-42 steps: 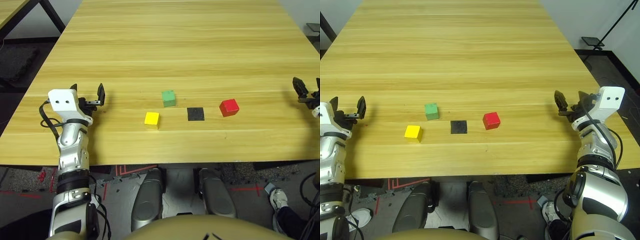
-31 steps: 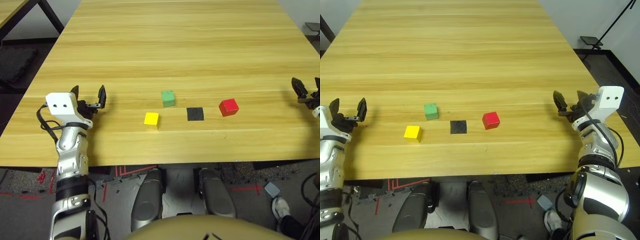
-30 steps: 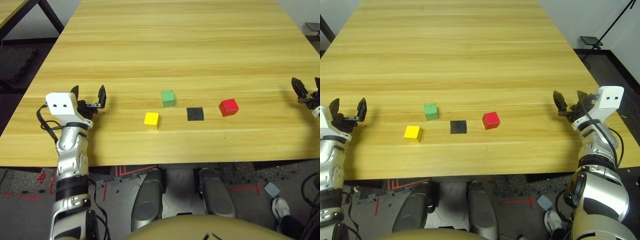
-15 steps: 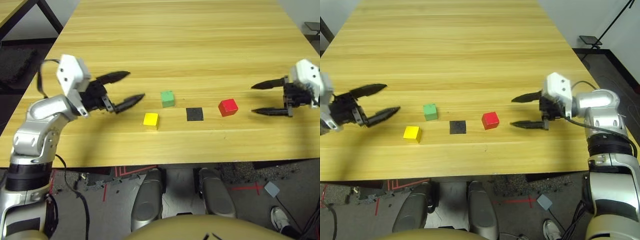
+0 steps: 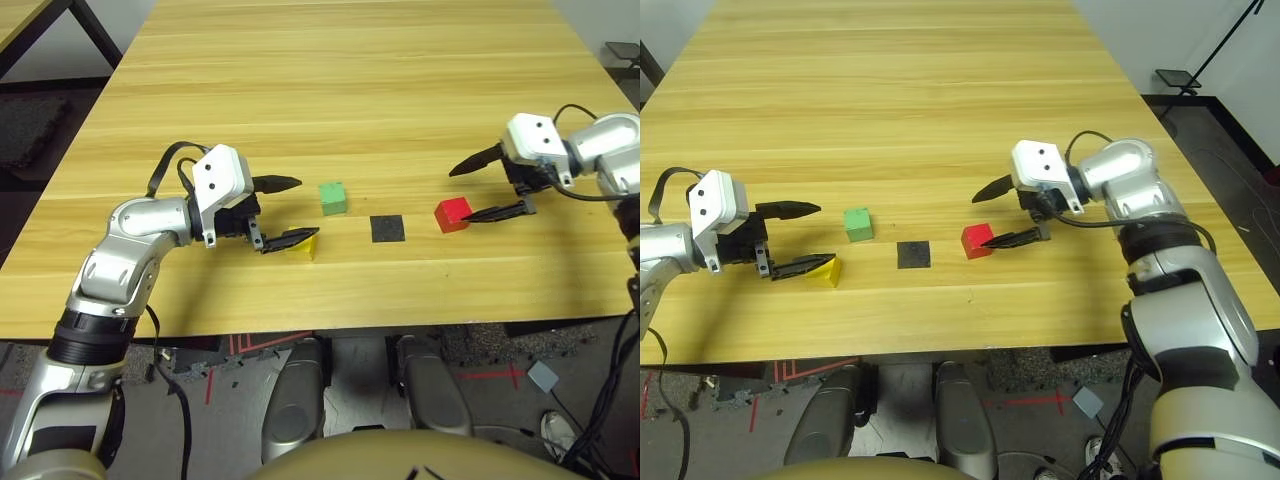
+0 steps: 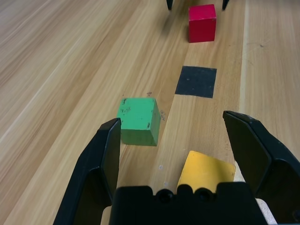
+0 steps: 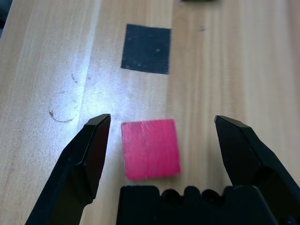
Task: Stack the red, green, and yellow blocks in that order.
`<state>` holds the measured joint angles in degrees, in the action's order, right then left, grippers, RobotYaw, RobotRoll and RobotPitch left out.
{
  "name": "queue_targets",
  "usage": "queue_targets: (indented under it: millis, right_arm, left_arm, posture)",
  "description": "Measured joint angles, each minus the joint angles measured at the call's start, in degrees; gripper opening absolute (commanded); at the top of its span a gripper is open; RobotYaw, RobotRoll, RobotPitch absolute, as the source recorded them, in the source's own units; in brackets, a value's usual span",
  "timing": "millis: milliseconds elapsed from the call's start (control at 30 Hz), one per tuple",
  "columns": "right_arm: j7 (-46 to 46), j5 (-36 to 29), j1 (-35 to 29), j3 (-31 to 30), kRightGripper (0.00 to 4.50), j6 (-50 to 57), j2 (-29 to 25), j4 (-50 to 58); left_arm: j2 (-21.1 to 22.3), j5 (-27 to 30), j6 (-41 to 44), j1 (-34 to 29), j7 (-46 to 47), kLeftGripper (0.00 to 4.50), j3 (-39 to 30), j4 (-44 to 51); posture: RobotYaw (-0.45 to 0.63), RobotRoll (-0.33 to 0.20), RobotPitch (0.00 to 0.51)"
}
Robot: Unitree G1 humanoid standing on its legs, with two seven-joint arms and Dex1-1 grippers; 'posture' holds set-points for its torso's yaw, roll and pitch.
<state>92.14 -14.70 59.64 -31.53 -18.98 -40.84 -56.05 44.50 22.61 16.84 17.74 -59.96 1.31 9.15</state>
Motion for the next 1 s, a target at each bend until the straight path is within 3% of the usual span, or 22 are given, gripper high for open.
queue_targets:
  millis: [200, 300, 433, 500, 733, 1000]
  right_arm:
    - [0.0, 0.0, 0.0, -5.0, 4.50, -1.1, 0.1, -2.2]
    - [0.0, 0.2, 0.0, -6.3, 3.89, -2.1, 0.2, -3.3]
    - [0.0, 1.9, 0.1, -5.9, 2.48, -3.8, 1.0, -5.4]
    - [0.0, 3.0, 0.5, -5.2, 2.07, -4.6, 1.7, -6.4]
    - [0.0, 2.8, 1.5, -1.4, 2.07, 0.6, 4.0, -3.2]
    - [-0.7, 4.1, -2.9, 0.9, 2.07, 21.6, 6.0, 23.1]
  left_arm:
    - [0.0, -0.4, 0.8, 0.0, 0.5, 4.46, -0.1, 0.7]
    - [0.2, -0.4, 1.1, 0.0, 0.6, 4.50, -0.3, 0.8]
    - [0.3, -0.4, 1.7, 0.0, 0.8, 4.50, -0.5, 0.9]
    - [0.3, -0.4, 1.8, 0.0, 1.0, 4.50, -0.6, 0.9]
    - [0.3, -0.4, 2.1, 0.0, 1.8, 4.50, -1.0, 1.4]
    - [-0.1, -0.7, 4.4, 2.2, 3.1, 4.50, -1.0, 1.8]
  posture:
    - [0.34, -0.136, 0.162]
    - [0.34, -0.133, 0.164]
    - [0.34, -0.132, 0.166]
    - [0.35, -0.132, 0.166]
    - [0.36, -0.141, 0.167]
    - [0.39, -0.150, 0.176]
